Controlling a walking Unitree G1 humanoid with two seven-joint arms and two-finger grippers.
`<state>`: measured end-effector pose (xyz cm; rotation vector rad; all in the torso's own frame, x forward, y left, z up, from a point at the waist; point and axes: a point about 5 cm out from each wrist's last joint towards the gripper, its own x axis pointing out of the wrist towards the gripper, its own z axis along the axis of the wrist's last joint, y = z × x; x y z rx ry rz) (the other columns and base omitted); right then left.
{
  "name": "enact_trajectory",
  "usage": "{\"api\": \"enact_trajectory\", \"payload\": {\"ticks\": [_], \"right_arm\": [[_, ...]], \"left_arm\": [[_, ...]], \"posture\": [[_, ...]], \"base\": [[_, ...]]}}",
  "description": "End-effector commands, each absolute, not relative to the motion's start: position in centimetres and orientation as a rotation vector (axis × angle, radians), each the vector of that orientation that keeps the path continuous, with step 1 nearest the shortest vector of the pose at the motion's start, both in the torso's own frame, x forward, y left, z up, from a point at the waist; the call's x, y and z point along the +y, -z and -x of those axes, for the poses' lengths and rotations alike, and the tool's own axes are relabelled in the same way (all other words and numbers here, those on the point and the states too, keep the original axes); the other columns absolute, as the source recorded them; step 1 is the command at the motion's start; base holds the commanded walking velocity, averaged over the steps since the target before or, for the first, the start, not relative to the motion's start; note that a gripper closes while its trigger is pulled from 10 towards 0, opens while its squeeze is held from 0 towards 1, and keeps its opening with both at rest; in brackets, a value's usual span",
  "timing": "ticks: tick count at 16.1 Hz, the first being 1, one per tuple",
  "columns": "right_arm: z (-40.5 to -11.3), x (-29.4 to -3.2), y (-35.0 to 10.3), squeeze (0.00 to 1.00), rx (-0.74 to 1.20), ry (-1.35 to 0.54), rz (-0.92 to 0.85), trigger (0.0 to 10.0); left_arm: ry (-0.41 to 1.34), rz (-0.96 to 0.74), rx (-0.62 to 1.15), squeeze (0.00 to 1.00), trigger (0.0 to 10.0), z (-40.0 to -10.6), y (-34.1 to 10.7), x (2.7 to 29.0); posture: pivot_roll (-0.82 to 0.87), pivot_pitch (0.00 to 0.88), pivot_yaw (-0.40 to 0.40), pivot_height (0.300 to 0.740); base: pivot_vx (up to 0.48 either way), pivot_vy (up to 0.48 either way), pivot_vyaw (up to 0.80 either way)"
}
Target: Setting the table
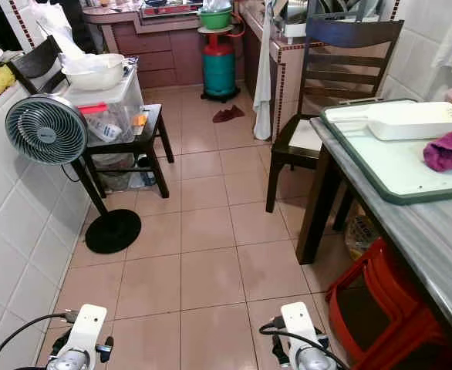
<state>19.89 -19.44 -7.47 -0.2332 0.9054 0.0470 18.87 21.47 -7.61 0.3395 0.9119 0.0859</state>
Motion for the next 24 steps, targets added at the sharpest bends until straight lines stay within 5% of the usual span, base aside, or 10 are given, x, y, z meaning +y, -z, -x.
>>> {"api": "enact_trajectory", "payload": {"ticks": [1,3,7,13,20,24], "right_arm": [[-20.2,-19.8,7.3,0.00,0.908,0.002,0.159,10.0],[-20.8,-19.1,7.1,0.00,0.898,0.075,-0.030,10.0],[-21.8,-16.9,6.7,0.00,0.866,-0.001,-0.091,10.0],[-21.6,-17.3,6.9,0.00,0.885,-0.012,-0.038,10.0],[-19.9,-17.0,7.8,0.00,0.934,-0.070,0.024,10.0],[-19.7,-17.6,7.9,0.00,0.946,-0.076,0.059,10.0]], "left_arm": [[-0.121,-0.316,0.927,0.00,10.0,-18.9,7.6,21.9],[-0.217,-0.134,0.953,0.00,10.0,-18.5,7.8,22.2],[-0.122,-0.021,0.928,0.00,10.0,-19.9,7.4,20.4],[0.041,-0.114,0.944,0.00,10.0,-20.5,7.6,17.1],[-0.041,-0.210,1.018,0.00,10.0,-17.8,8.4,20.8],[-0.034,-0.212,1.025,0.00,10.0,-17.7,8.6,20.5]], "posture": [[-0.10,0.000,0.071,0.740],[-0.11,0.000,0.079,0.740],[-0.10,0.000,0.079,0.740],[-0.13,0.000,0.075,0.740],[-0.13,0.000,0.076,0.740],[-0.13,0.000,0.066,0.740]], "base": [[0.000,0.000,0.00],[0.000,0.000,0.00],[0.000,0.000,0.00],[0.000,0.000,0.00],[0.000,0.261,0.00],[0.000,0.450,0.00]]}}
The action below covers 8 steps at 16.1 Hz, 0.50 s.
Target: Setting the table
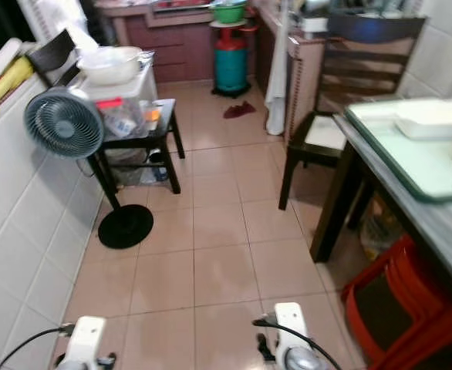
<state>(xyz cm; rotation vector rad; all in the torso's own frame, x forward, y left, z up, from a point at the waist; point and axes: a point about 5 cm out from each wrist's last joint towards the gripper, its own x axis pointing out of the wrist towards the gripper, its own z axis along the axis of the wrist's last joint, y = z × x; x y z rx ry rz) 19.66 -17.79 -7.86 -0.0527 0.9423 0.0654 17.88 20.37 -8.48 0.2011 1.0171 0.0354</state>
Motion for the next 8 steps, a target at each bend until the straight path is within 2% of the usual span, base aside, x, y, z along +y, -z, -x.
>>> {"api": "enact_trajectory", "payload": {"ticks": [1,6,8], "right_arm": [[-19.64,-17.67,7.88,0.00,0.947,-0.077,0.066,10.0],[-19.60,-17.53,7.90,0.00,0.943,-0.090,0.080,10.0],[-19.51,-17.47,7.95,0.00,0.941,-0.096,0.084,10.0]], "left_arm": [[-0.021,-0.219,1.027,0.00,10.0,-17.71,8.60,20.17],[-0.001,-0.234,1.041,0.00,10.0,-17.28,8.90,19.52],[0.013,-0.233,1.034,0.00,10.0,-17.32,8.86,19.56]], "posture": [[-0.13,0.000,0.064,0.740],[-0.13,0.000,0.065,0.740],[-0.13,0.000,0.065,0.740]], "base": [[0.000,0.480,0.00],[0.000,0.457,0.00],[0.000,0.000,0.00]]}}
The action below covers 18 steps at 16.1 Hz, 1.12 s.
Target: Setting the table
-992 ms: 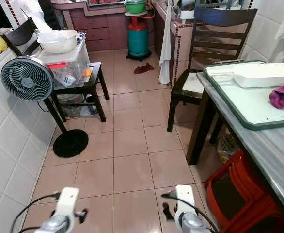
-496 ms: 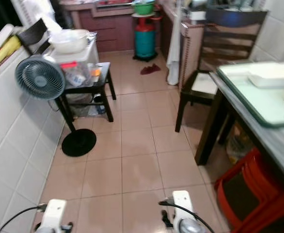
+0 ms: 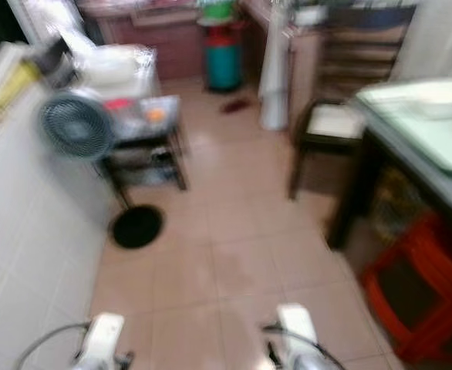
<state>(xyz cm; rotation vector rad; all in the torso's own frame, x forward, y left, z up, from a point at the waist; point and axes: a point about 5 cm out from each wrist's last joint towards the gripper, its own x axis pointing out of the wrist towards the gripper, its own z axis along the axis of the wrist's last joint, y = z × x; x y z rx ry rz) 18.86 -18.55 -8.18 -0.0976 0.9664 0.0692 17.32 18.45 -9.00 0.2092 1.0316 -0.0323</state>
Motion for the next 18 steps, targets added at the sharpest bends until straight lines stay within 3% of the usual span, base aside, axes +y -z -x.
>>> {"api": "enact_trajectory", "payload": {"ticks": [1,5,10,14,18], "right_arm": [[-19.5,-17.4,8.0,0.00,0.940,-0.104,0.093,10.0],[-19.3,-17.3,8.1,0.00,0.947,-0.129,0.116,10.0],[-19.4,-17.2,8.0,0.00,0.951,-0.212,0.205,10.0],[-20.2,-16.8,7.6,0.00,0.929,-0.247,0.235,10.0],[-19.6,-16.8,7.9,0.00,0.936,-0.244,0.218,10.0]], "left_arm": [[0.022,-0.231,1.036,0.00,10.0,-17.3,8.9,19.6],[0.038,-0.214,1.043,0.00,10.0,-17.4,8.9,19.3],[-0.006,-0.155,1.049,0.00,10.0,-17.2,9.1,18.6],[-0.017,-0.142,1.040,0.00,10.0,-17.7,8.8,18.9],[0.009,-0.177,1.031,0.00,10.0,-18.5,8.4,19.1]], "posture": [[-0.12,0.000,0.064,0.740],[-0.12,0.000,0.058,0.740],[-0.04,0.000,-0.031,0.740],[-0.02,0.000,-0.038,0.740],[-0.03,0.000,-0.011,0.740]], "base": [[0.000,0.000,0.00],[0.000,0.000,0.00],[0.000,0.000,0.00],[0.000,0.000,0.00],[0.000,0.000,0.80]]}}
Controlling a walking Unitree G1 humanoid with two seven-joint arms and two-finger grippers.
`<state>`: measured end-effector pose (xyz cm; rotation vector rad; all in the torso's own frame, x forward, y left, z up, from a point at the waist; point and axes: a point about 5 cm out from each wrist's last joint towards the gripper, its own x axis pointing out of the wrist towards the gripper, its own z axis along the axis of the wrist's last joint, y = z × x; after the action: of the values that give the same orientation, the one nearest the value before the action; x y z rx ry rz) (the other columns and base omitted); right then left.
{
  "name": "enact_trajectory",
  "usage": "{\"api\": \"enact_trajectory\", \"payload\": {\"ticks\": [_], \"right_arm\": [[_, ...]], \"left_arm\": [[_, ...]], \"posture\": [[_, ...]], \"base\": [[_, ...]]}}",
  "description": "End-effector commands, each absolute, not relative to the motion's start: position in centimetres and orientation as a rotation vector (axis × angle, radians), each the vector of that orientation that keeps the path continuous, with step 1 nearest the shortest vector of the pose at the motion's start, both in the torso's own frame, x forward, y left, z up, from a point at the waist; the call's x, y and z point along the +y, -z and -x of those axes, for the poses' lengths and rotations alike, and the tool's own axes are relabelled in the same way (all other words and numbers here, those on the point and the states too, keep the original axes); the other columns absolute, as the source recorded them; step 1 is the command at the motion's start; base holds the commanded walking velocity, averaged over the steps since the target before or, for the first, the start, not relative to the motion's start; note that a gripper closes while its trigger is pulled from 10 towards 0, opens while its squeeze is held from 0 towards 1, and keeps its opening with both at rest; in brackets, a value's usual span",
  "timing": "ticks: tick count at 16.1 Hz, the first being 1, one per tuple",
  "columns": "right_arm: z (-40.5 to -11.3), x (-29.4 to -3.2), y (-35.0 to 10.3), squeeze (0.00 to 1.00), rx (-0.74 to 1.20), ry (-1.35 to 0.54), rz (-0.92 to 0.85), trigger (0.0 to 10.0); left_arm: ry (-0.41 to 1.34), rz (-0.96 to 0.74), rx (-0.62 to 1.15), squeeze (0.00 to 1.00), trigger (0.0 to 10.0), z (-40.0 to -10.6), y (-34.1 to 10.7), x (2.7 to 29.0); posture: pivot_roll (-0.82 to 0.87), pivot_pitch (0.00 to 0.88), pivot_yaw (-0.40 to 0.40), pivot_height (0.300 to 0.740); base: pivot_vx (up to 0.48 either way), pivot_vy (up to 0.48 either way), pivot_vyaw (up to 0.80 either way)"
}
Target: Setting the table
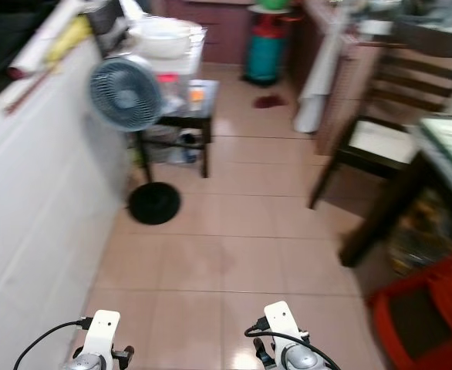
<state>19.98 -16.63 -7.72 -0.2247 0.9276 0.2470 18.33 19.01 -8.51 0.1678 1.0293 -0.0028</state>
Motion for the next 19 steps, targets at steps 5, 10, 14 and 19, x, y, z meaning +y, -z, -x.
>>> {"api": "enact_trajectory", "payload": {"ticks": [5,10,14,19], "right_arm": [[-19.5,-17.3,7.9,0.00,0.949,-0.213,0.183,10.0],[-19.4,-17.4,8.0,0.00,0.953,-0.206,0.189,10.0],[-19.4,-17.4,7.9,0.00,0.947,-0.220,0.196,10.0],[-19.5,-17.4,7.9,0.00,0.944,-0.254,0.233,10.0]], "left_arm": [[0.058,-0.241,1.007,0.00,10.0,-20.1,7.7,18.5],[0.060,-0.262,1.032,0.00,10.0,-18.8,8.2,19.6],[0.058,-0.247,1.032,0.00,10.0,-18.9,8.2,19.7],[0.072,-0.246,1.038,0.00,10.0,-18.8,8.2,19.5]], "posture": [[-0.05,0.000,0.029,0.740],[-0.05,0.000,0.036,0.740],[-0.04,0.000,0.032,0.740],[-0.05,0.000,0.032,0.740]], "base": [[0.000,0.000,0.48],[0.000,0.000,0.00],[0.000,0.000,0.00],[0.100,0.000,0.00]]}}
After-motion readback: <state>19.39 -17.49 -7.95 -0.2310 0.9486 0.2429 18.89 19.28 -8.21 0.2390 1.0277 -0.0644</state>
